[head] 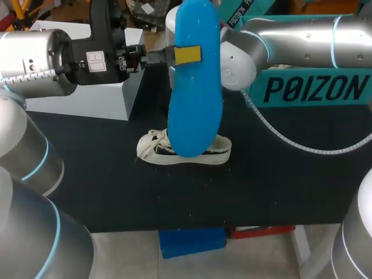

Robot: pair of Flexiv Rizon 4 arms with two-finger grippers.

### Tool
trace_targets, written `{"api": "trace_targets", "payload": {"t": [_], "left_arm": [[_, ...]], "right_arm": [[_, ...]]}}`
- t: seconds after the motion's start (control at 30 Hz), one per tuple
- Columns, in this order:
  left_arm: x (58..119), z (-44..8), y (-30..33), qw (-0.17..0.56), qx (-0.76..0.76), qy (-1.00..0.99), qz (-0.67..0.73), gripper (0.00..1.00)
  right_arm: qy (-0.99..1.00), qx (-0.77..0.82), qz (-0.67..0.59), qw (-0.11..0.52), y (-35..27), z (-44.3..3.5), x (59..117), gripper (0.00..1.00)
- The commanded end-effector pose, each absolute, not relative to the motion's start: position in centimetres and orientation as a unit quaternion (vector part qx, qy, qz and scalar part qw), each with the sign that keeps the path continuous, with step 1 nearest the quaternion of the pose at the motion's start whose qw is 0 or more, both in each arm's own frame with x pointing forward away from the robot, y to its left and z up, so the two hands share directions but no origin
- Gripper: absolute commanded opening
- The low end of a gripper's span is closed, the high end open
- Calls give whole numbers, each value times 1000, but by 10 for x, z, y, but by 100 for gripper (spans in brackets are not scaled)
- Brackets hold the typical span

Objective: Take the shoe out of the shoebox, open the shoe tongue, remove and reinsert the insole, then place the shoe into the shoebox

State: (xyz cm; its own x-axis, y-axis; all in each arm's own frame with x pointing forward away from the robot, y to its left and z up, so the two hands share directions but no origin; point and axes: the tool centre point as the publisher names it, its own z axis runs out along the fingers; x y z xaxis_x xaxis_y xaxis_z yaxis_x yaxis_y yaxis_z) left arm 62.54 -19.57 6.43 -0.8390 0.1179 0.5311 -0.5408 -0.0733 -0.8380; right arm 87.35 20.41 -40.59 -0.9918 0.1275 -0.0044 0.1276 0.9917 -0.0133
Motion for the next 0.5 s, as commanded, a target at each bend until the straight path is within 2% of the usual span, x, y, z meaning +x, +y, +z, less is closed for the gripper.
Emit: {"api": "trace_targets", "payload": {"t": [0.03,0.1,0.3,0.5], "left_arm": [[625,65,-196,230,166,-642,712,0],[625,65,-196,230,166,-642,712,0],[625,65,-196,230,166,-642,712,0],[625,65,-196,230,166,-642,712,0]], "right_arm": [[997,81,-6,10,203,-396,877,0],[992,126,0,23,202,-370,880,0],[972,232,-32,-1,199,-312,876,0],[891,453,-21,-24,190,-290,887,0]]}}
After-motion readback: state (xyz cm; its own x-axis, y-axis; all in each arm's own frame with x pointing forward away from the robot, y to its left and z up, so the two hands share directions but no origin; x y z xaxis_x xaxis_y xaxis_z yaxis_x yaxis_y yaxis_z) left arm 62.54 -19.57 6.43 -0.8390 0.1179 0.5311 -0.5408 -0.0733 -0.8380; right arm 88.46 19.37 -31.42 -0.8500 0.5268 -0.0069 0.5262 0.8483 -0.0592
